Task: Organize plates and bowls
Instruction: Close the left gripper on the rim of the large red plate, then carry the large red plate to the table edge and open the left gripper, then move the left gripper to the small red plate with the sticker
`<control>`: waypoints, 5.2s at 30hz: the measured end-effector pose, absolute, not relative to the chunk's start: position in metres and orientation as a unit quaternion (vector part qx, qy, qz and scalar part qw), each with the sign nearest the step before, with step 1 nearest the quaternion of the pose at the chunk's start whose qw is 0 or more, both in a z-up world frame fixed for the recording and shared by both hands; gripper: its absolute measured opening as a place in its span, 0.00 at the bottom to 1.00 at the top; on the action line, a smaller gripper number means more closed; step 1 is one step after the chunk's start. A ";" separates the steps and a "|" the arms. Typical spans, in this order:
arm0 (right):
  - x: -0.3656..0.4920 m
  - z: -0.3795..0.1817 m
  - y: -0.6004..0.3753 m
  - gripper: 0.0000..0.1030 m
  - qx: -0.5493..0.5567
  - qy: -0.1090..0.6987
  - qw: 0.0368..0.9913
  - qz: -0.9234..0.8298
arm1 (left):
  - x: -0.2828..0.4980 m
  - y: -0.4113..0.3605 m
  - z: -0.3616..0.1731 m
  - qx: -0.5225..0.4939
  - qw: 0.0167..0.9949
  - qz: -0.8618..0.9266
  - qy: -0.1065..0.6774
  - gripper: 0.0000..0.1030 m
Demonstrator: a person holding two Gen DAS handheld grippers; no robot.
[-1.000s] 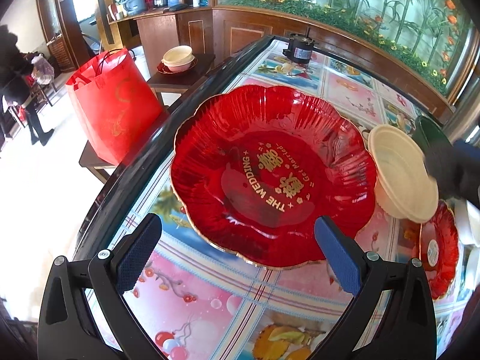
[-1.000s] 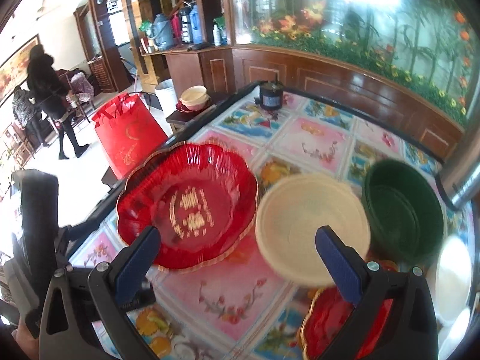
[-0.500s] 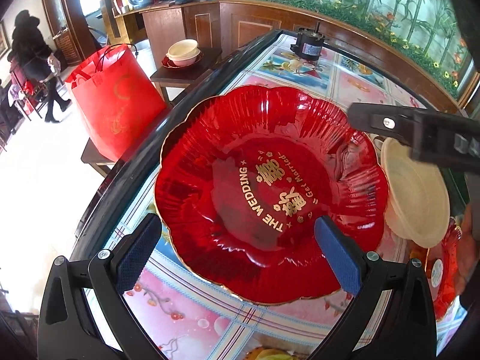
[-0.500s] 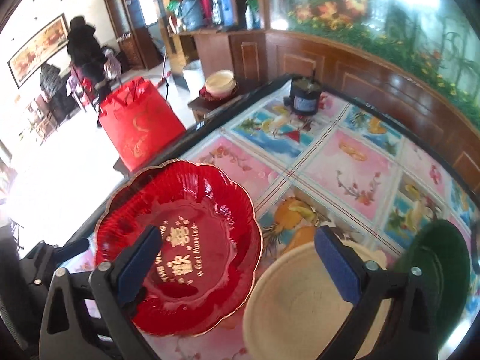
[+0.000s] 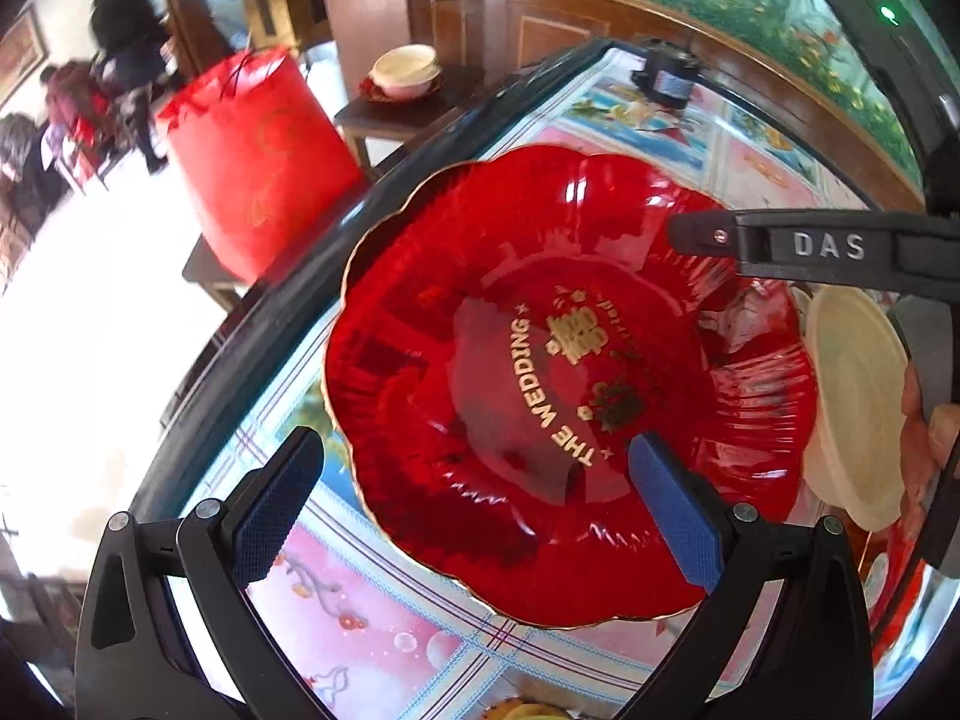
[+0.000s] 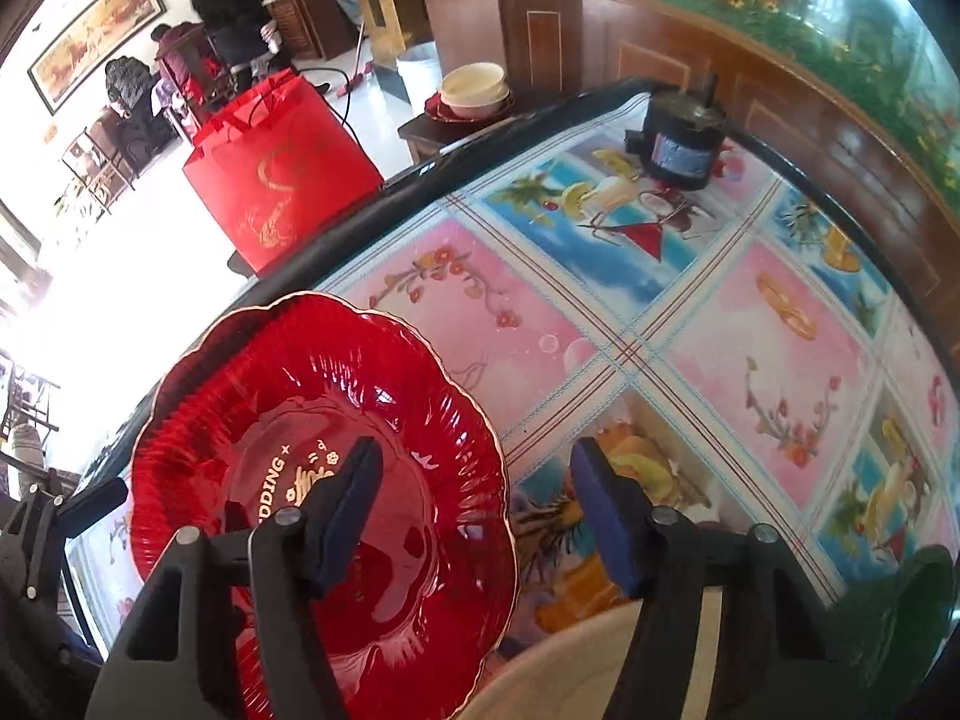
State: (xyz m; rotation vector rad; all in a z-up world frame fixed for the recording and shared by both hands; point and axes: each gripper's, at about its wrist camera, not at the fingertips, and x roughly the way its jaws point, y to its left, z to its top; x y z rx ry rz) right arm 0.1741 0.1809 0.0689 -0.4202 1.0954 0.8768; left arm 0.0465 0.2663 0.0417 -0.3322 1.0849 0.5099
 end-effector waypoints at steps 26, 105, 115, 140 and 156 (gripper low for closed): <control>0.157 0.052 0.172 0.25 -0.191 0.500 0.751 0.386 | 0.032 0.300 0.022 -0.217 0.787 0.248 0.521 0.29; -0.053 0.099 0.010 0.70 -0.014 0.496 0.832 0.248 | -0.046 0.193 0.119 -0.067 0.889 0.068 0.448 0.61; -0.038 0.103 -0.048 0.71 0.014 0.494 0.845 0.204 | -0.015 0.132 0.120 -0.048 0.891 0.021 0.450 0.61; -0.019 0.094 -0.125 0.74 0.038 0.505 0.847 0.161 | 0.017 0.059 0.086 -0.032 0.875 0.000 0.483 0.61; -0.005 0.086 -0.139 0.76 0.048 0.506 0.848 0.149 | 0.032 0.044 0.071 -0.026 0.871 0.008 0.491 0.61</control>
